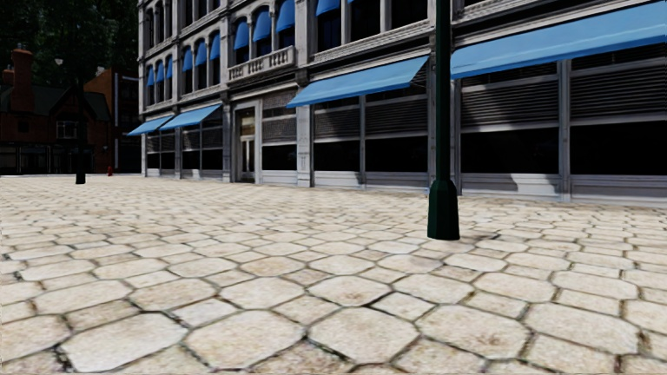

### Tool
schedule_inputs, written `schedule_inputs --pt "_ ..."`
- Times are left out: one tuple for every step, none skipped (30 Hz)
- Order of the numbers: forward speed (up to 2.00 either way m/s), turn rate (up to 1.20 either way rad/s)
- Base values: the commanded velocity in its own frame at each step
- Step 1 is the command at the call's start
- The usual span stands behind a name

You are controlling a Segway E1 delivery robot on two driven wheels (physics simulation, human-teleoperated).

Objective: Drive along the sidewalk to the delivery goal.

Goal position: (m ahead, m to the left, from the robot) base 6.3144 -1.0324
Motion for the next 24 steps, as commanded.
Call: schedule_inputs --pt "2.00 0.00" --pt "2.00 0.00" --pt "2.00 0.00" --pt "2.00 0.00" --pt "2.00 0.00" --pt "2.00 0.00" --pt "2.00 0.00" --pt "2.00 0.00" --pt "2.00 0.00" --pt "2.00 0.00" --pt "2.00 0.00" --pt "2.00 0.00" --pt "2.00 0.00" --pt "2.00 0.00" --pt "2.00 0.00" --pt "2.00 0.00" --pt "2.00 0.00" --pt "2.00 0.00" --pt "2.00 0.00" --pt "2.00 0.00" --pt "2.00 0.00" --pt "2.00 0.00" --pt "2.00 0.00" --pt "2.00 0.00"
